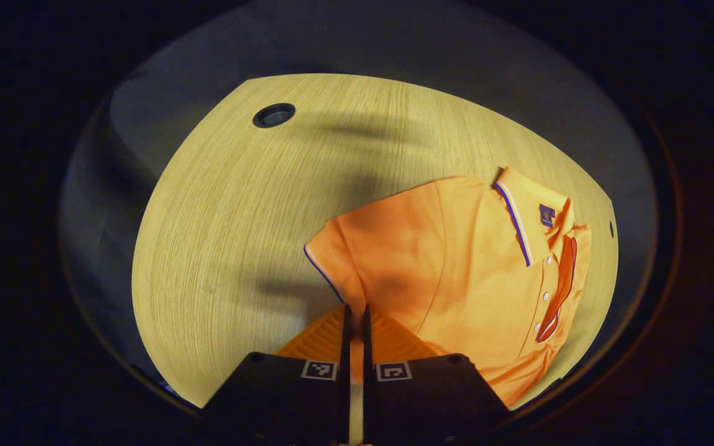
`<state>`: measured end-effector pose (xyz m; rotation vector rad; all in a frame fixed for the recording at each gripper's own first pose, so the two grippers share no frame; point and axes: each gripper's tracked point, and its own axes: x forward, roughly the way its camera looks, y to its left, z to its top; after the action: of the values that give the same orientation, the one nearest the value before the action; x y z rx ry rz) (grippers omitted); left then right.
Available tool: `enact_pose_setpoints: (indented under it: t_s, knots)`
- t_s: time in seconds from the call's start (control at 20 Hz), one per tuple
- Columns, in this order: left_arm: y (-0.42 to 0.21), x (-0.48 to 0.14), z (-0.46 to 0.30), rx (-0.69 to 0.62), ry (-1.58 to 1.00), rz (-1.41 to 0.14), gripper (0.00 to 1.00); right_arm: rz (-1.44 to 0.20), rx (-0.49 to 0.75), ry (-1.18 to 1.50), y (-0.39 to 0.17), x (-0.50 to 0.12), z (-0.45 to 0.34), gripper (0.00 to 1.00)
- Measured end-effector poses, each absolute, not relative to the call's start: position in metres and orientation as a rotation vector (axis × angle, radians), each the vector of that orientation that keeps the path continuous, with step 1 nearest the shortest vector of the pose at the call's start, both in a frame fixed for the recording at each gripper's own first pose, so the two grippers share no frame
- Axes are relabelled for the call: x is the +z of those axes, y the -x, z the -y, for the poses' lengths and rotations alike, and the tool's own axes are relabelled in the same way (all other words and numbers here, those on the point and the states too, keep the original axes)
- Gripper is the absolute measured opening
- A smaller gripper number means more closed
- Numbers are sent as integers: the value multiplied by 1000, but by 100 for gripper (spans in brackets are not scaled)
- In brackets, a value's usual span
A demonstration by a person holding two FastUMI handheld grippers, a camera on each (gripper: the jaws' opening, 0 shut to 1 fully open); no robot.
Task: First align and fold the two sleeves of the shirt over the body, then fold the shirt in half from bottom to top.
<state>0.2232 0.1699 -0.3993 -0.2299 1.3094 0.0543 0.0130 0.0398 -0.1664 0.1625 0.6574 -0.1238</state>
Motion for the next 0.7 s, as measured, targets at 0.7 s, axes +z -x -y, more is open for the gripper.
enact_pose_setpoints:
  t_s: [0.7]
  knots:
    - [-260, -329, -101, -155, 94, -1141, 8, -686, -172, -168, 7, -177, -23, 99]
